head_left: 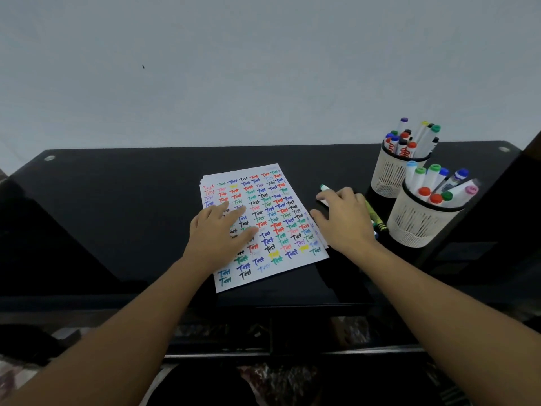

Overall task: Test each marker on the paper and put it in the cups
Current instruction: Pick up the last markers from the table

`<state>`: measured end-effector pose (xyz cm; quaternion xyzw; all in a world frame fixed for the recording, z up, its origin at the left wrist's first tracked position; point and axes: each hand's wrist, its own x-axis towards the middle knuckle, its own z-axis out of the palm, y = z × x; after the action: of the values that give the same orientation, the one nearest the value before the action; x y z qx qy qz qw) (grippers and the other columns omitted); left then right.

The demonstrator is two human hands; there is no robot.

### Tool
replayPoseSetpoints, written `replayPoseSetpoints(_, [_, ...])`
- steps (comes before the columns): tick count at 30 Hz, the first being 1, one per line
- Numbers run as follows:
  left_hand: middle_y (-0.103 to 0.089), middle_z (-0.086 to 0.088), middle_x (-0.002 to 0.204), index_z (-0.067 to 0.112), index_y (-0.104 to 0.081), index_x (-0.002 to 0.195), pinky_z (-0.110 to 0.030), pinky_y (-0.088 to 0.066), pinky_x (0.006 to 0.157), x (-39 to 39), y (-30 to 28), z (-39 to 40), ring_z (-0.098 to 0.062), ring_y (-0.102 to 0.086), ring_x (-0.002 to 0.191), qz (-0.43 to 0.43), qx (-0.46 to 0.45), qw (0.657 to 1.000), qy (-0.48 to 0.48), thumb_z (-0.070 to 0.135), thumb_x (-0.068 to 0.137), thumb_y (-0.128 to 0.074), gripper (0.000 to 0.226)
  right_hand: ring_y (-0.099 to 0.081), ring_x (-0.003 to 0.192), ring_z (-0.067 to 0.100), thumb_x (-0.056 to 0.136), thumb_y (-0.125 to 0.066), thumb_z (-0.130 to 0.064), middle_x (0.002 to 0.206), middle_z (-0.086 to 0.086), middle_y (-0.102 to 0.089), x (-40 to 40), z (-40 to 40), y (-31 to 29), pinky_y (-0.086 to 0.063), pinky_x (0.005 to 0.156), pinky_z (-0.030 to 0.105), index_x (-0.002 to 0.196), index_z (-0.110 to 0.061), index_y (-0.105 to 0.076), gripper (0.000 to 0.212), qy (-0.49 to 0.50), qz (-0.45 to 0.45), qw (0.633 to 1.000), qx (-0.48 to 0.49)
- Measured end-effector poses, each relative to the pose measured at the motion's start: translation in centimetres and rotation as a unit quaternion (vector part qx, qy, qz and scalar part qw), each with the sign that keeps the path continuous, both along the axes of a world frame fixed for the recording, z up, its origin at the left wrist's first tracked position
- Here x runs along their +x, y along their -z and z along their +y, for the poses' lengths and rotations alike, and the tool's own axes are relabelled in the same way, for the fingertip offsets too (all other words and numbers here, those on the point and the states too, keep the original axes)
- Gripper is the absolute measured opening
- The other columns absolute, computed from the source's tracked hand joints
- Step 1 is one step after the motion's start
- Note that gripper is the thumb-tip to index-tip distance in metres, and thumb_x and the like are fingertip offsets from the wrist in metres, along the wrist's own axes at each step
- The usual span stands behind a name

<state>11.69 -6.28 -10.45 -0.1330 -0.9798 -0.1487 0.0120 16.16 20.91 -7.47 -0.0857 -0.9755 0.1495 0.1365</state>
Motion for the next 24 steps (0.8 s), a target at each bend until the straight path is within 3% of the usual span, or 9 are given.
replayPoseSetpoints(4, [-0.024, 0.005, 0.166, 0.045, -0.034, 0.154, -0.048, -0.006, 0.123, 0.3, 0.5, 0.3, -0.022, -0.012, 0.154, -0.001, -0.011, 1.000, -0.001, 0.082, 0.090, -0.028, 0.075, -0.043, 0.123, 0.035, 0.099, -0.061, -0.047, 0.136, 0.015, -0.045, 0.5, 1.8, -0.5, -0.043, 0.100, 0.043, 0.142, -0.023, -0.050, 0.051, 0.054, -0.028, 0.997, 0.051])
replayPoseSetpoints(9, [-0.025, 0.006, 0.166, 0.046, -0.036, 0.153, -0.049, -0.008, 0.124, 0.3, 0.6, 0.2, -0.022, -0.014, 0.154, 0.004, -0.010, 1.000, -0.005, 0.083, 0.090, -0.029, 0.074, -0.042, 0.130, 0.041, 0.101, -0.058, -0.044, 0.142, 0.024, -0.039, 0.2, 3.0, -1.2, -0.043, 0.101, 0.049, 0.147, -0.018, -0.037, 0.057, 0.073, -0.141, 0.987, 0.038])
replayPoseSetpoints(15, [-0.027, 0.007, 0.164, 0.046, -0.037, 0.153, -0.049, -0.009, 0.123, 0.2, 0.7, 0.2, -0.022, -0.016, 0.152, 0.009, -0.011, 1.000, -0.008, 0.083, 0.089, -0.030, 0.074, -0.043, 0.125, 0.034, 0.102, -0.056, -0.020, 0.137, 0.017, -0.044, -0.4, 3.3, -0.8, -0.043, 0.096, 0.041, 0.144, -0.021, -0.042, 0.044, 0.018, -0.121, 0.992, -0.017])
replayPoseSetpoints(20, [-0.027, 0.007, 0.164, 0.046, -0.036, 0.153, -0.049, -0.009, 0.123, 0.2, 0.6, 0.3, -0.021, -0.016, 0.152, 0.010, -0.015, 1.000, -0.006, 0.082, 0.090, -0.029, 0.073, -0.036, 0.135, 0.035, 0.099, -0.062, -0.027, 0.148, 0.018, -0.036, -1.2, 3.2, -1.2, -0.041, 0.103, 0.042, 0.158, -0.020, -0.027, 0.068, 0.016, -0.160, 0.985, -0.063])
replayPoseSetpoints(24, [-0.027, 0.007, 0.164, 0.046, -0.036, 0.153, -0.049, -0.009, 0.123, 0.2, 0.7, 0.2, -0.021, -0.016, 0.152, 0.011, -0.015, 1.000, -0.004, 0.083, 0.090, -0.029, 0.073, -0.039, 0.129, 0.035, 0.102, -0.052, -0.024, 0.143, 0.017, -0.035, -1.4, 2.8, -0.6, -0.041, 0.096, 0.040, 0.153, -0.014, -0.031, 0.056, 0.019, -0.176, 0.984, -0.017])
